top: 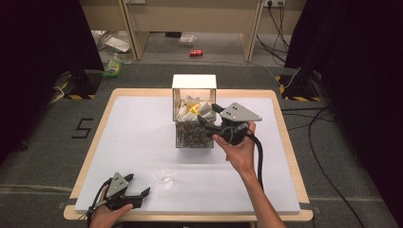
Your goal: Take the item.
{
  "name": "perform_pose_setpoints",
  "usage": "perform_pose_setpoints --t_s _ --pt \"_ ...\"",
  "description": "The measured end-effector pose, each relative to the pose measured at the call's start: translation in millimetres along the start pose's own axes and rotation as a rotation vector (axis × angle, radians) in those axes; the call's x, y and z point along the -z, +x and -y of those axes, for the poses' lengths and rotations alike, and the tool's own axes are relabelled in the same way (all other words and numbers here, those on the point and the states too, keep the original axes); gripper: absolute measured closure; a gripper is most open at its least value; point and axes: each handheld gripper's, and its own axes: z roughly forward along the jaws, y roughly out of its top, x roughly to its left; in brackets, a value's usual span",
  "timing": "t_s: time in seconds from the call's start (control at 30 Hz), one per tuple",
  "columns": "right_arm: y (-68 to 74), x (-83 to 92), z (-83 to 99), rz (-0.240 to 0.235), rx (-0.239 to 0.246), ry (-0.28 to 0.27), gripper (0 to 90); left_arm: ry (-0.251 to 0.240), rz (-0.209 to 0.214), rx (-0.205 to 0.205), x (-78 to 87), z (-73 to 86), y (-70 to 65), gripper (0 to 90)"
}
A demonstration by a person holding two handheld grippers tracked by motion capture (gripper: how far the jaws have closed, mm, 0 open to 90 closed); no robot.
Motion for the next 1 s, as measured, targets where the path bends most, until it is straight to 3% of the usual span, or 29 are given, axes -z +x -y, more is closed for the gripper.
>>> perform_pose_setpoints --t_s 0.77,0.9,1.0 --pt "-5.0 -37.3 0.4 0.064 -0.012 0.039 37.2 0.0 0.0 -0.002 0.1 -0.1 0.3 14.8" --pt "-4.5 -40.0 0.5 0.075 0.019 0.061 43.6 0.0 0.0 -0.002 0.1 -0.1 0.2 14.8" --pt "-4.5 -40.5 0.2 0.084 0.04 0.066 53.3 0.001 0.0 -0.002 0.2 -0.1 0.3 14.8"
